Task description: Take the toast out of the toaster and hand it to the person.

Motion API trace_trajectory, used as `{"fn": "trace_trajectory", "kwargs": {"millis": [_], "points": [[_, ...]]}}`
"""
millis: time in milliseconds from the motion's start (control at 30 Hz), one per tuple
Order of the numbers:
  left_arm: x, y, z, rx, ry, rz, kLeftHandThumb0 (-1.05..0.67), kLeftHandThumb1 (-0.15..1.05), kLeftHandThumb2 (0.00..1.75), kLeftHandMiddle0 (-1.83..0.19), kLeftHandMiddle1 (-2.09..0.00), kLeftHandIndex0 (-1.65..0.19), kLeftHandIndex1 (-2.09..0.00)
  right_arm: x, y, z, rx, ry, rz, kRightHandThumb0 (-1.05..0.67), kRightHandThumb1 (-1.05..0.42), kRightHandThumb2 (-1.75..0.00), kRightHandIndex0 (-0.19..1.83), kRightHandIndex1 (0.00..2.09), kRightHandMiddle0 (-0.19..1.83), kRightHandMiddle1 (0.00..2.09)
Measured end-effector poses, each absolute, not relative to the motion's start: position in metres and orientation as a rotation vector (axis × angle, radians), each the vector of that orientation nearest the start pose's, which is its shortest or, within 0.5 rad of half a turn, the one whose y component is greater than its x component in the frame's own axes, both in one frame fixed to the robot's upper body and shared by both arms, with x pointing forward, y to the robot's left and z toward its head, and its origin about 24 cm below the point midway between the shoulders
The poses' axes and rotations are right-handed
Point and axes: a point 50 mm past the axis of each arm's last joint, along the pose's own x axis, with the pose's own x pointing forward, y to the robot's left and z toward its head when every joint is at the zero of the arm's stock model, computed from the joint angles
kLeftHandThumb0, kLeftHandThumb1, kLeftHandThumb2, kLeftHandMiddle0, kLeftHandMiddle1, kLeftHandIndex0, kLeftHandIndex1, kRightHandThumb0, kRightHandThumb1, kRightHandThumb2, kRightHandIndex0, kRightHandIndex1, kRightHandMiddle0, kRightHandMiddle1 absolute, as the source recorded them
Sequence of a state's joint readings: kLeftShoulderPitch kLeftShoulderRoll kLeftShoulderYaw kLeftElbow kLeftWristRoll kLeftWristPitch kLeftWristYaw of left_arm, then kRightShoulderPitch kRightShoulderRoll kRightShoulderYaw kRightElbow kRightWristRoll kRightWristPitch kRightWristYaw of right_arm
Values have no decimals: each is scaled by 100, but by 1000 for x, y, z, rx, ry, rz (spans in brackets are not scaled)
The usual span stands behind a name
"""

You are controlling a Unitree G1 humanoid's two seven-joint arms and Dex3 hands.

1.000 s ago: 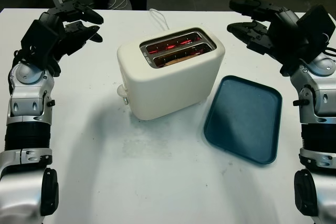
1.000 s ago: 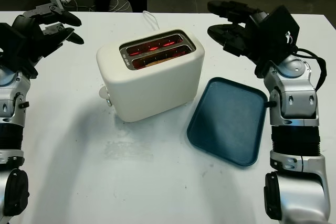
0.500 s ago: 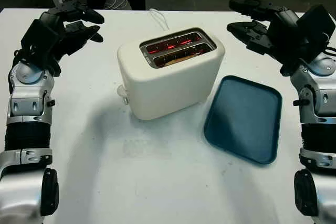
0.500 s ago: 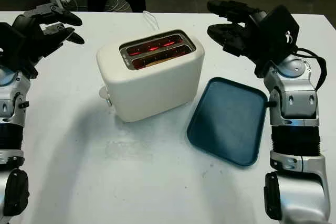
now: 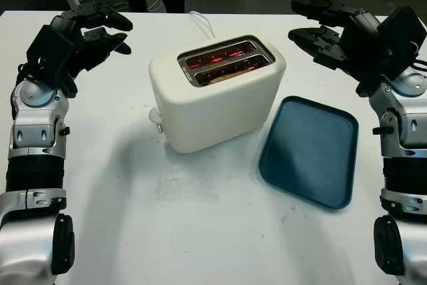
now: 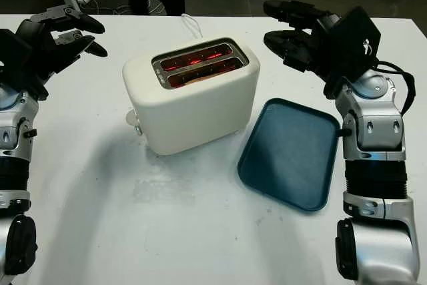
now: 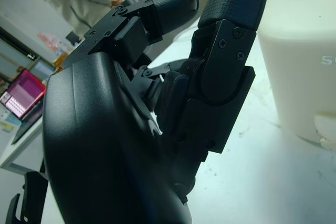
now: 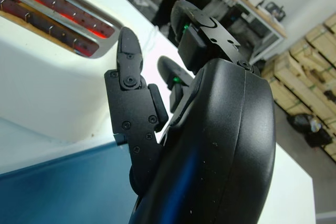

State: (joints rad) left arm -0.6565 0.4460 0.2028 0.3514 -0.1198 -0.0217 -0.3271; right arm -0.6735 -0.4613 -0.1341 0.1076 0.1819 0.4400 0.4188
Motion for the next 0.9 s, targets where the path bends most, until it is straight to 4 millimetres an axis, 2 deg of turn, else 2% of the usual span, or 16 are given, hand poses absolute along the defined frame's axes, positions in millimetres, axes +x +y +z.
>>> {"fn": "trace_trajectory", "kwargs": {"millis": [900], "points": [[352, 238, 198, 268, -348, -131, -105, 89, 1, -72, -111, -73, -97, 347, -207, 208, -235, -124, 315, -28, -92, -21, 25, 70, 55, 4]]}}
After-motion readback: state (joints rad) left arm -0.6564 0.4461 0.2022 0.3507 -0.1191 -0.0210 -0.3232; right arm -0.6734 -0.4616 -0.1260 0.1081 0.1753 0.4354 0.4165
